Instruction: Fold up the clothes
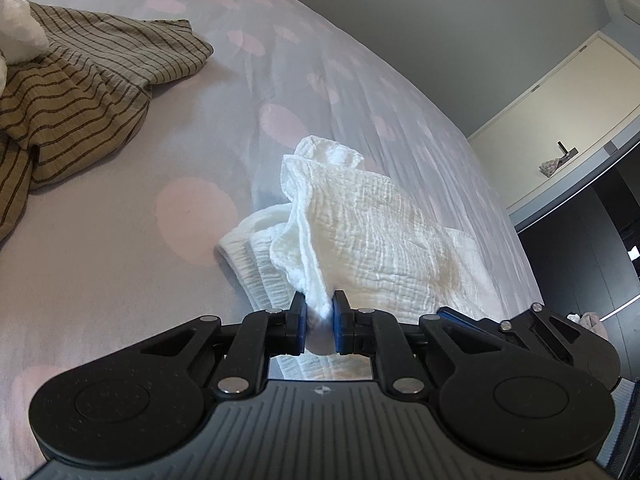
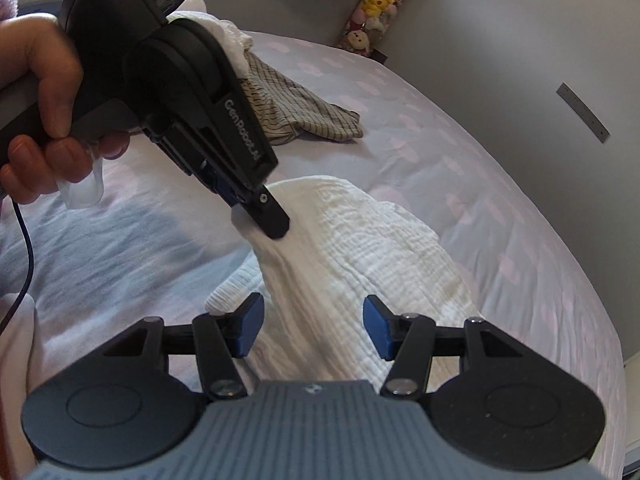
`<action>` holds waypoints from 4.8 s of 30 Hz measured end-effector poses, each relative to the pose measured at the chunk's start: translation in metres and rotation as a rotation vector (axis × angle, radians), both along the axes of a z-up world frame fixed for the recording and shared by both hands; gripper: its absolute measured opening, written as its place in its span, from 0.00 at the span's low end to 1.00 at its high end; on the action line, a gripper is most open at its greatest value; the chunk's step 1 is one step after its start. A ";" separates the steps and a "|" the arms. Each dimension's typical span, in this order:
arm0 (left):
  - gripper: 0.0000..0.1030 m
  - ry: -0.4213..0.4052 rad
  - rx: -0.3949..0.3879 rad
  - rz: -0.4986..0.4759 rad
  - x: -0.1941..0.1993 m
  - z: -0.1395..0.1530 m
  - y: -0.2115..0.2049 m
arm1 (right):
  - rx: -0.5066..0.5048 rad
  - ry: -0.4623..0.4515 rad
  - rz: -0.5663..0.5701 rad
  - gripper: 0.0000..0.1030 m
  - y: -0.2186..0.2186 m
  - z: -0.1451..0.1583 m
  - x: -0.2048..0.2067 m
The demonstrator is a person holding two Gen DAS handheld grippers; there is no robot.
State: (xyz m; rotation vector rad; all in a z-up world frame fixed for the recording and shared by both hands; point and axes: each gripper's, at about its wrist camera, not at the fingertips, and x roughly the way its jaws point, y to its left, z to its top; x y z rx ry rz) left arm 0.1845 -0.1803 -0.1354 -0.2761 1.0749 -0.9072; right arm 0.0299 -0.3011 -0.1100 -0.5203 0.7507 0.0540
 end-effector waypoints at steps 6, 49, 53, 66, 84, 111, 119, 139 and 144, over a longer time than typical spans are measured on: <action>0.10 0.003 -0.147 -0.040 0.005 0.002 0.005 | -0.089 -0.004 0.087 0.54 0.022 -0.015 0.025; 0.47 -0.405 0.157 -0.149 -0.001 0.018 -0.083 | 0.213 -0.068 -0.830 0.33 -0.244 0.016 -0.108; 0.47 -0.479 0.189 -0.232 -0.008 0.011 -0.113 | 0.193 -0.101 -0.791 0.36 -0.239 0.036 -0.107; 0.50 -0.599 0.294 -0.364 -0.019 -0.013 -0.130 | 0.205 0.080 -0.360 0.42 -0.207 0.059 0.002; 0.12 -0.475 0.275 -0.384 0.006 -0.022 -0.138 | 0.062 0.523 0.214 0.42 -0.165 0.039 0.191; 0.06 -0.382 -0.075 -0.477 0.005 0.019 -0.099 | 0.208 0.641 0.365 0.12 -0.147 0.028 0.245; 0.06 -0.357 -0.204 -0.524 -0.003 0.035 -0.091 | 0.151 0.727 0.588 0.12 -0.132 0.047 0.182; 0.06 -0.269 -0.175 -0.581 0.000 0.012 -0.101 | 0.190 0.987 0.573 0.25 -0.129 -0.018 0.171; 0.06 -0.268 -0.173 -0.562 0.004 0.011 -0.101 | 0.252 0.886 0.479 0.35 -0.154 0.013 0.165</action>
